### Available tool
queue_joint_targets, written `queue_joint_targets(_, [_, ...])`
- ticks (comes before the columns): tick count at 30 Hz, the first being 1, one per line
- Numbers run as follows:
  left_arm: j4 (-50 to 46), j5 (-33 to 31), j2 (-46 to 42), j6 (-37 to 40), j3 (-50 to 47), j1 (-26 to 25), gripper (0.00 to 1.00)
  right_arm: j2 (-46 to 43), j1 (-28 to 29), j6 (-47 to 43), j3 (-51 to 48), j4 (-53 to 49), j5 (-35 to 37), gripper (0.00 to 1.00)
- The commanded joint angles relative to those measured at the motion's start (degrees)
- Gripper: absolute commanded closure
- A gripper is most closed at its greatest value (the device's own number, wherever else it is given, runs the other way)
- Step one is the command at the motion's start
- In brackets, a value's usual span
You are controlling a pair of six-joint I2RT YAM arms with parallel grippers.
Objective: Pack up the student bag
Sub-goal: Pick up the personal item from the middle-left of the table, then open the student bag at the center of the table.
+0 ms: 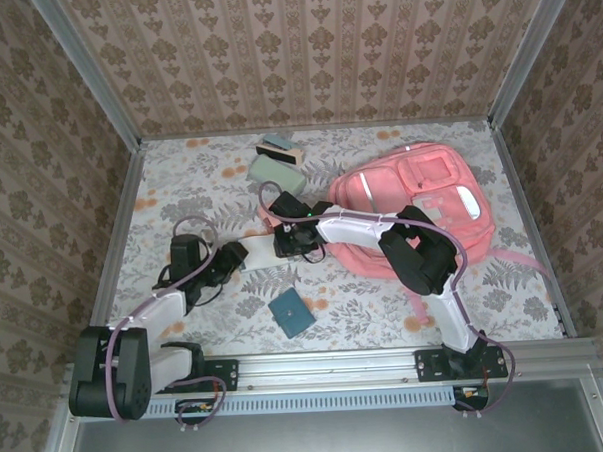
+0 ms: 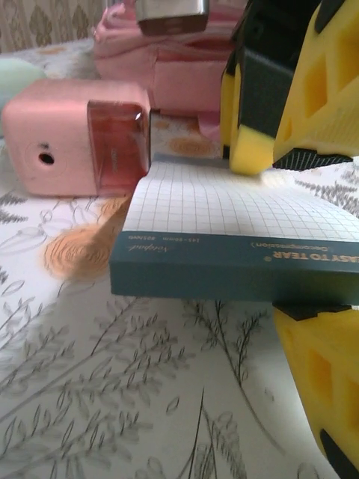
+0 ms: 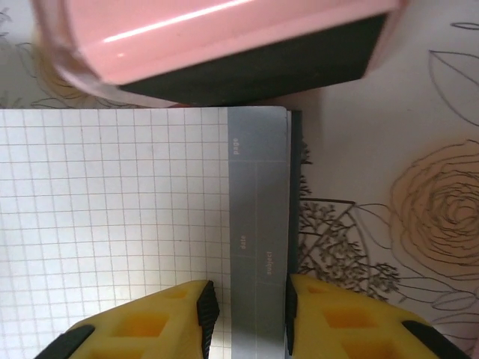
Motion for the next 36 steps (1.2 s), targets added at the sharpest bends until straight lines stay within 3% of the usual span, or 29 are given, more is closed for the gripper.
queue_joint_targets(1, [10.40, 10.53, -1.11, -3.04, 0.61, -0.85, 0.48, 1.57, 2.84, -0.18, -0.32, 0.48, -5.84, 0.66])
queue_joint_targets(7, [6.56, 9.47, -0.12, -1.19, 2.04, -0.98, 0.53, 1.46, 2.87, -0.16, 0.11, 0.22, -5.88, 0.67])
queue_joint_targets(13, [-7.05, 3.61, -3.57, 4.07, 4.81, -0.96, 0.80, -0.31, 2.44, -1.05, -0.02, -0.97, -4.64, 0.64])
queue_joint_targets(19, [-10.44, 2.47, -7.20, 3.75, 5.89, -0.96, 0.99, -8.65, 0.87, -6.16, 0.25, -5.89, 1.89, 0.53])
queue_joint_targets(25, [-12.47, 2.30, -10.80, 2.45, 7.88, -1.18, 1.00, -18.50, -4.28, -12.98, -3.17, -12.12, 11.66, 0.41])
queue_joint_targets(28, [-14.17, 2.21, -11.74, 2.67, 10.09, -1.59, 1.00, -21.89, -8.04, -15.58, -6.13, -13.83, 15.93, 0.40])
queue_joint_targets(36, [-15.30, 1.28, -11.99, 2.32, 13.44, -3.39, 1.00, -21.01, -14.90, -18.28, -9.20, -16.60, 19.62, 0.39])
